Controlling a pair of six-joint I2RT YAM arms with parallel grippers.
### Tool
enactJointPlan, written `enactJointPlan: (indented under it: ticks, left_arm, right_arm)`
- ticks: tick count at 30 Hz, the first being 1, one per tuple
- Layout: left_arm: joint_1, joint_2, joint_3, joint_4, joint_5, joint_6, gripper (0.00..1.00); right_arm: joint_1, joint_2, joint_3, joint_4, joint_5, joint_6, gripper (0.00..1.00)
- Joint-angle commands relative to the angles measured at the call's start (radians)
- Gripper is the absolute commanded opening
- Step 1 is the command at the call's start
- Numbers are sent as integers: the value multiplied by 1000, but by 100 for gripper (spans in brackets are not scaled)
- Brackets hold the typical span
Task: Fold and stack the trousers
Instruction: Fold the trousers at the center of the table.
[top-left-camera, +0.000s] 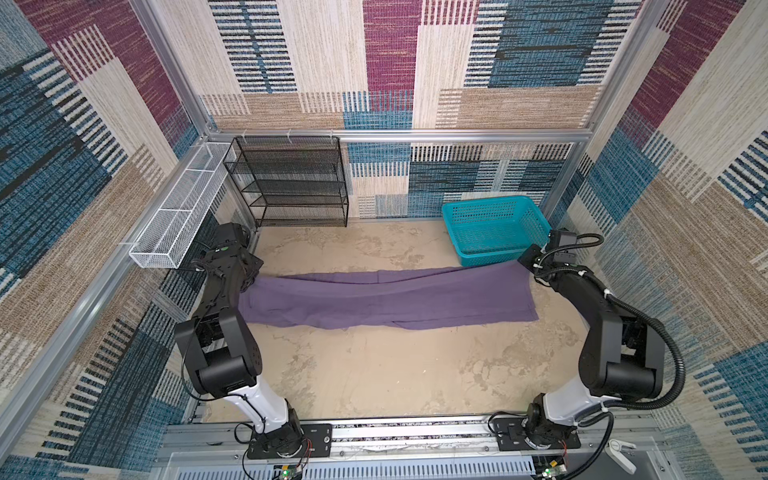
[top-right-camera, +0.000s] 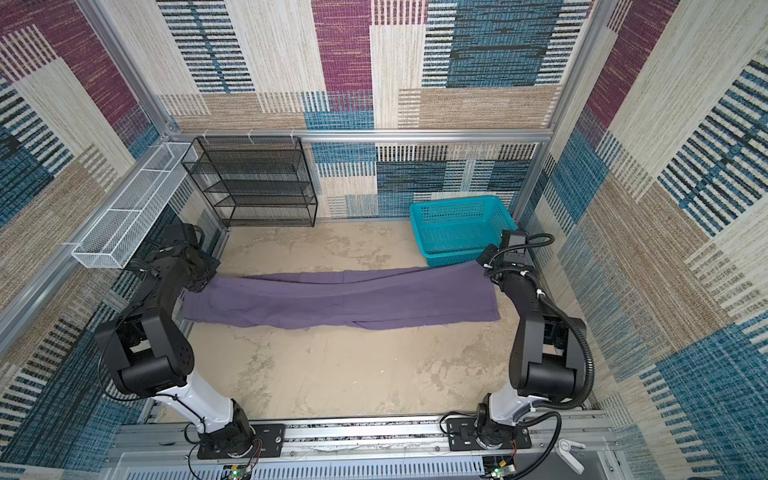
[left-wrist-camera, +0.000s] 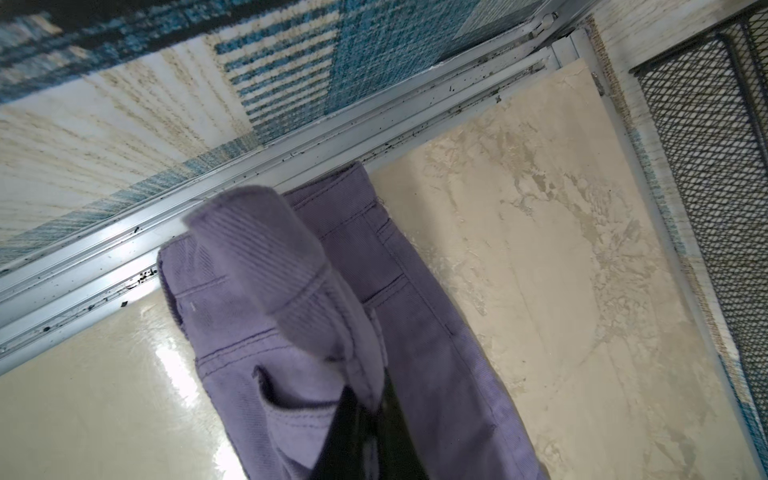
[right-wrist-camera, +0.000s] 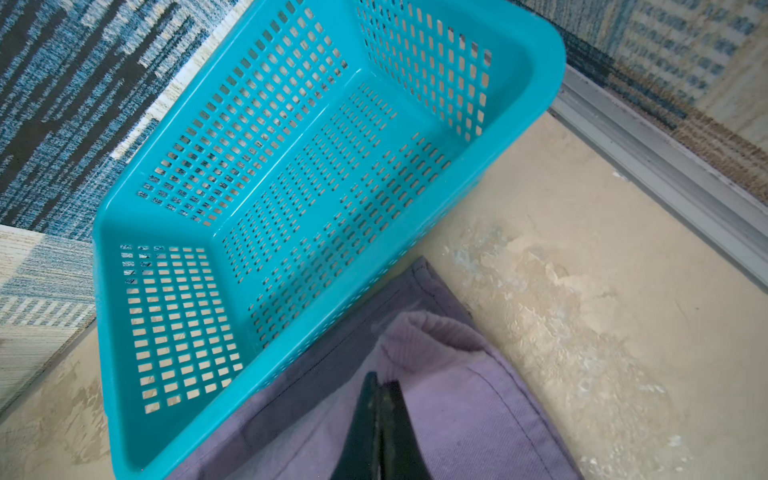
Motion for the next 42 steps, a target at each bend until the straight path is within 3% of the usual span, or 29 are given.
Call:
enactJointPlan:
  ticks: [1, 5, 8, 12, 14, 23, 28, 34, 42]
  left_arm:
    - [0, 34, 49, 21, 12, 45, 22]
    - [-8, 69, 100, -3, 12, 52, 49]
    - [-10, 76, 125, -9, 5, 63, 89]
    - [-12, 74, 157, -26, 4, 69, 89]
    - [-18, 60, 147, -26, 14, 67, 88]
    - [-66, -90, -69, -2, 18, 43, 82]
    - [-66, -151, -189, 30, 25, 47, 61]
    - [-66, -139, -244, 54, 25, 47, 63]
    - [-64, -81, -266, 92, 2, 59, 63]
  right_arm:
    - [-1, -2, 9, 48, 8, -5, 0]
    - [-1, 16, 33, 45, 1, -6, 0]
    - [-1, 36, 49, 35, -10, -9, 5]
    - [0, 54, 61, 25, -20, -9, 43]
    - [-1, 55, 66, 21, -25, -10, 47]
    - [0, -75, -7, -79, -28, 5, 49]
    - [0, -166, -176, -136, 0, 23, 44]
    - [-8, -168, -269, -181, 51, 22, 45]
    - [-48, -74, -219, -218, 122, -21, 48]
